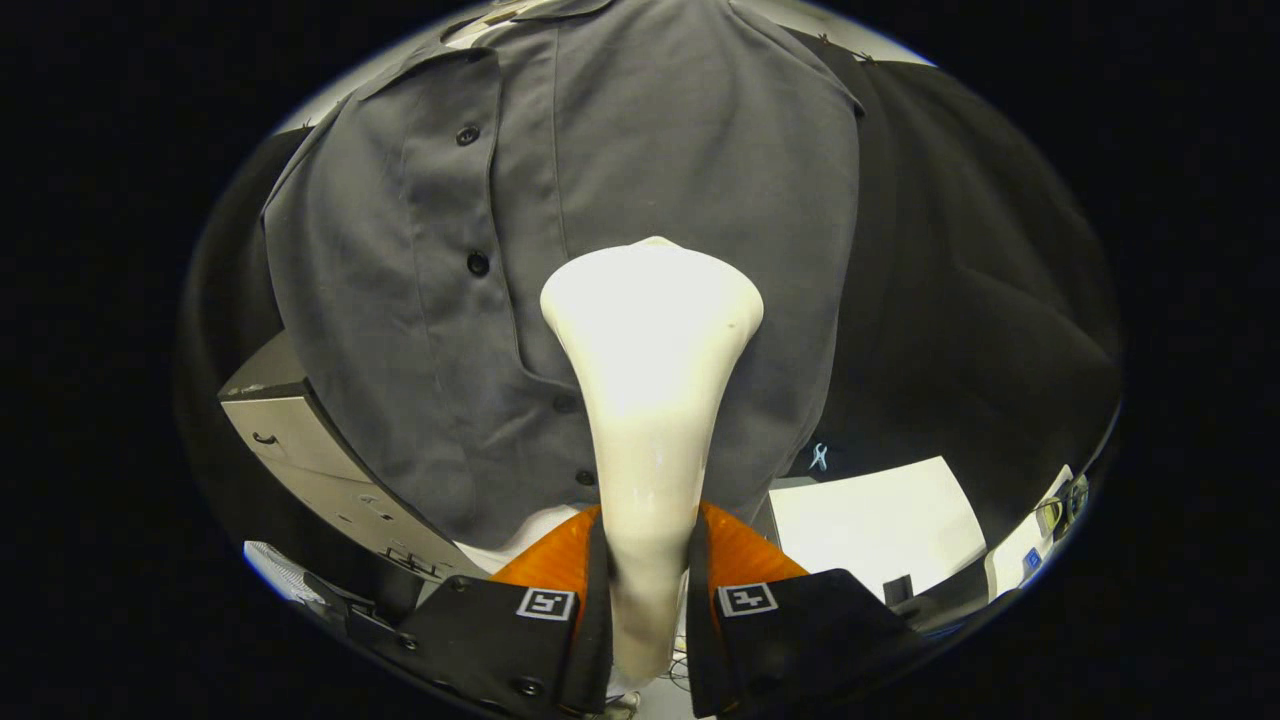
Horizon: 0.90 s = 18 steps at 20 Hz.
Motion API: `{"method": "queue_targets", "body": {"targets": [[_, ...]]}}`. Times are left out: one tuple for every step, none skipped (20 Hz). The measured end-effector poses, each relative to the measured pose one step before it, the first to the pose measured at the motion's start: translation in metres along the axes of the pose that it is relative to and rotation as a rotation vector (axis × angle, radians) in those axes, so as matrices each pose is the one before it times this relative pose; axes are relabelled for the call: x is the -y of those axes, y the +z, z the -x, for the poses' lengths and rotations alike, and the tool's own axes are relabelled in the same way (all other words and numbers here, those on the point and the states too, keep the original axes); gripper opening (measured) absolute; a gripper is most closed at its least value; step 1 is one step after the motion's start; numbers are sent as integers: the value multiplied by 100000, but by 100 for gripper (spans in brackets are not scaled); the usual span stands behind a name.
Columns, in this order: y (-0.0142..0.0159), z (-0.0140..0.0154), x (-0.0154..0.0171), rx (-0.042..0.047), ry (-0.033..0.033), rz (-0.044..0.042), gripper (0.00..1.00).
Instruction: Iron the clothes twice with a garment steamer, once on the left side and once on the right side.
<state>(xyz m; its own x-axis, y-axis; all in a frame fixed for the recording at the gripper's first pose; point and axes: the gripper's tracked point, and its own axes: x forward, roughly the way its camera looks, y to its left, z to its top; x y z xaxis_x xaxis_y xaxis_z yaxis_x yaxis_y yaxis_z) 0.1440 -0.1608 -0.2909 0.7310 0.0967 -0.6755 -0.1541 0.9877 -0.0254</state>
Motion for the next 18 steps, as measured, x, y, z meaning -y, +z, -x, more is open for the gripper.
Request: {"method": "queue_targets", "body": {"targets": [[-513, -213, -48, -874, -187, 251, 38], [-554, -321, 74, -871, -199, 155, 38], [-577, -359, 149, -1007, -162, 190, 38], [-641, -244, 81, -1038, -132, -58, 38], [-568, -235, 109, -1149, -68, -188, 38], [-671, -313, 21, -1164, -95, -176, 38], [-537, -246, 151, -1082, -69, -400, 38], [-502, -354, 203, -861, -70, -608, 38], [-491, -291, 202, -932, -174, -496, 38], [-465, -229, 321, -882, -164, -224, 38], [-390, -191, 274, -931, -129, -140, 38], [-491, -229, 224, -748, -29, -376, 38], [-237, -84, 106, -721, 151, -289, 38], [-162, -181, 60, -485, 130, -381, 38], [-141, -130, 49, -176, 171, -427, 38], [-52, 96, 25, -55, 146, -391, 38], [-22, 179, 85, 166, 504, -329, 38], [75, 271, 142, 225, 381, -268, 38]]}}
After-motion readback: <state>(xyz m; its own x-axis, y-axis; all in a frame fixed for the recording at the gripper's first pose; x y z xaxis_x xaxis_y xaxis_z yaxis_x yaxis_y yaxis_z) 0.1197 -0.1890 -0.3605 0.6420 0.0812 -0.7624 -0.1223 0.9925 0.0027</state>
